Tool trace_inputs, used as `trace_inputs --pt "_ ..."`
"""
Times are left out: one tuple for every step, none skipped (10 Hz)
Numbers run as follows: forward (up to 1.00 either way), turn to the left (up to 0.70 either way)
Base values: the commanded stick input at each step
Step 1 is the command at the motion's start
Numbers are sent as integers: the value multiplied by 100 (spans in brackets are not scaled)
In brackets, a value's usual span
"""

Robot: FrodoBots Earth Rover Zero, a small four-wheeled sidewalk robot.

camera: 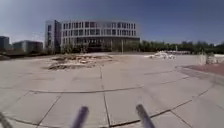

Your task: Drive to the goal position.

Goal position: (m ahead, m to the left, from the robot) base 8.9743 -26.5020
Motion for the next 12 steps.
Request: trace_inputs --pt "70 -27" --pt "70 -16" --pt "70 -2" --pt "70 0" --pt "70 0" --pt "70 0" --pt "70 -3" --pt "70 -12" --pt "70 -33" --pt "70 -35" --pt "70 -35" --pt "70 -35"
